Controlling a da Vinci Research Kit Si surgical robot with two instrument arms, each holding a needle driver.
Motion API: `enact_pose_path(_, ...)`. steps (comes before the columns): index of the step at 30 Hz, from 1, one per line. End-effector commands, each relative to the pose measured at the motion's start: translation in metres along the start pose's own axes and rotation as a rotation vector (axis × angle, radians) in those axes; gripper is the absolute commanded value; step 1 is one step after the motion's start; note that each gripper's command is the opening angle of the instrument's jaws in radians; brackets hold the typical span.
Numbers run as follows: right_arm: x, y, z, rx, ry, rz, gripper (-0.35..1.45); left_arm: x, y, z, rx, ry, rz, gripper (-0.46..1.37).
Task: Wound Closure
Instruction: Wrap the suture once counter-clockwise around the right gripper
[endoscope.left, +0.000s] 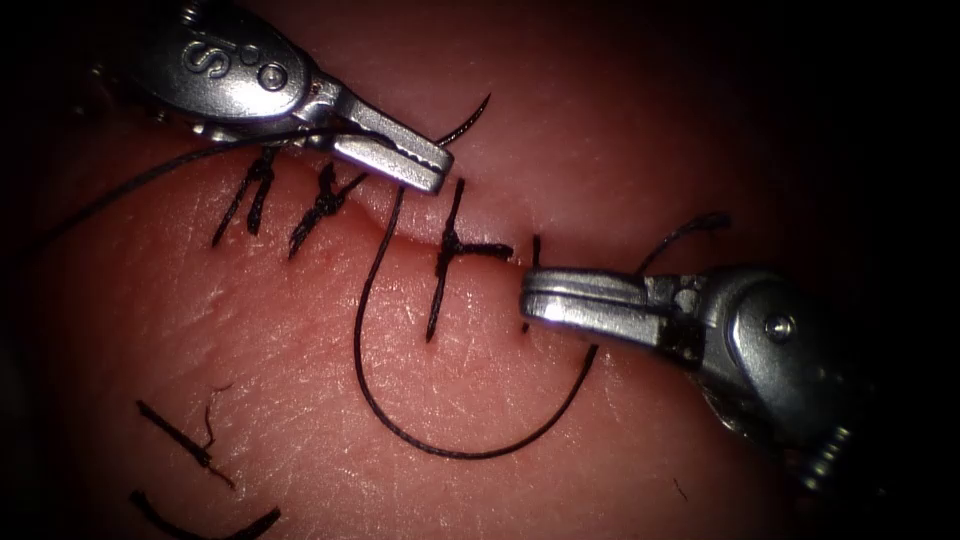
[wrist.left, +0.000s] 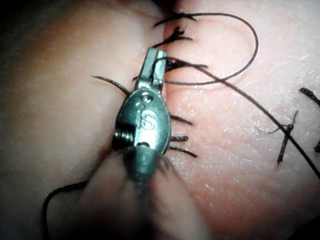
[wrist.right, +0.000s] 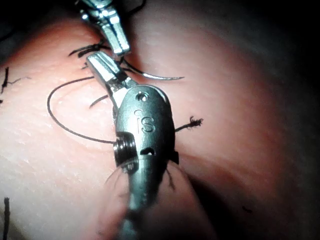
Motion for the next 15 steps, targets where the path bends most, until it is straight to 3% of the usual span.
enact_pose_path(1,0.0000,0.0000,0.0000,-0.005,0.000,0.000,-0.35,0.0002,0.0000,-0.0001,-0.005,0.000,-0.002,-0.35)
enact_pose_path(7,0.0000,0.0000,0.0000,-0.012,-0.012,-0.001,-0.35,0.0009,0.0002,-0.0003,-0.007,0.016,-0.008,-0.35)
enact_pose_path(15,-0.0006,0.0005,-0.0001,-0.082,-0.106,-0.032,-0.35,0.0029,0.0002,-0.0003,-0.022,0.029,-0.023,-0.35)
